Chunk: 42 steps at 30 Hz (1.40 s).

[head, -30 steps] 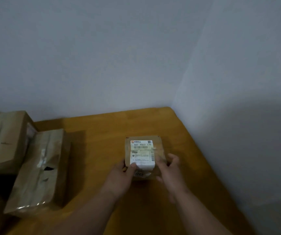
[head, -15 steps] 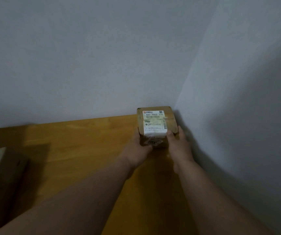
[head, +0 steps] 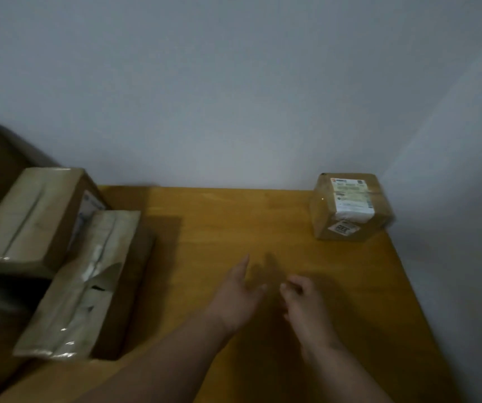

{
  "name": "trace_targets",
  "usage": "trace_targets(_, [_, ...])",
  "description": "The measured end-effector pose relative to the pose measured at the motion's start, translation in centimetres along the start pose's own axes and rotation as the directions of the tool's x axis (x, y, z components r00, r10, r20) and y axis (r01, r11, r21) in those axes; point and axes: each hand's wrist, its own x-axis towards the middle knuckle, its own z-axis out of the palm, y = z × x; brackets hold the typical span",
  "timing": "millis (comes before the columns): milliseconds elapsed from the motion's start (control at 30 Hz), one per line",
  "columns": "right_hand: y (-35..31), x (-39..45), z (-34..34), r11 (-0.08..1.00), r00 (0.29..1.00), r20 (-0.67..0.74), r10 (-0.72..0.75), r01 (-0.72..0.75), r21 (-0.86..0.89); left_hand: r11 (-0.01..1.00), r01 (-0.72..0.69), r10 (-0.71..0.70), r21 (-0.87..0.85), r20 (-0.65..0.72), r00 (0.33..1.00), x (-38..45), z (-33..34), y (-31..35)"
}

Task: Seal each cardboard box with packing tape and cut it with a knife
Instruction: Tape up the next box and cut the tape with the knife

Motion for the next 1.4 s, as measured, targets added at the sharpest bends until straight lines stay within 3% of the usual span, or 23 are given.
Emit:
trace_targets(133, [1.8,-7.1,6.9,0.992,0.991,0.13,-0.038,0.053,-0.116,1.0,0.01,-0.011,0.012,0.075,0.997,-6.6,-5.8,-5.3])
trace_targets(267, [3.1,-15.4,14.9,0.971,0.981,0.168,-0.098,0.132,-0.199,0.999,0.003,-0.008,0.039,0.127,0.992,-14.4,-13.1,-11.8])
trace_targets(500, [2.9,-27.7,27.4,0.914,0.94,0.3,-0.164,0.259,-0.312,0.993,0.114,-0.115,0.029,0.024,0.993,-26.3,-26.0,-22.2])
trace_targets(700, [0.1,-30.8,32.0,0.834,0.903,0.352,-0.248,0.384,-0.396,0.972,0.161,-0.184,-0.169,-0.135,0.974,-29.7,-32.0,-26.2])
trace_targets(767, [-1.0,-30.7,32.8,0.773,0.86,0.371,-0.351,0.489,-0.404,0.96,0.172,-0.215,-0.22,-0.187,0.959,-30.0,-33.5,-26.9])
trace_targets(867, [-2.8,-30.1,34.1,0.594,0.737,0.336,-0.587,0.674,-0.44,0.945,0.181,-0.255,-0.273,-0.27,0.928,-29.9,-35.5,-27.4])
trace_targets(933, [-3.9,-29.5,34.8,0.441,0.65,0.286,-0.704,0.715,-0.542,0.944,0.183,-0.267,-0.274,-0.309,0.913,-29.4,-36.6,-27.8])
trace_targets(967, [-4.3,-29.2,35.1,0.406,0.647,0.275,-0.712,0.698,-0.59,0.945,0.179,-0.266,-0.272,-0.326,0.907,-29.2,-37.1,-27.9])
trace_targets(1233, [-7.3,-24.5,36.8,0.44,0.905,0.268,-0.331,0.399,-0.804,0.972,0.089,-0.163,-0.216,-0.351,0.922,-26.2,-40.1,-28.1])
trace_targets(1300, [-7.5,-24.0,37.4,0.43,0.919,0.257,-0.299,0.371,-0.823,0.984,0.07,-0.121,-0.163,-0.332,0.935,-25.6,-41.3,-28.6])
trace_targets(1400, [-7.8,-24.6,37.7,0.451,0.9,0.2,-0.386,0.373,-0.811,0.99,0.058,-0.092,-0.128,-0.276,0.957,-25.2,-43.6,-29.6])
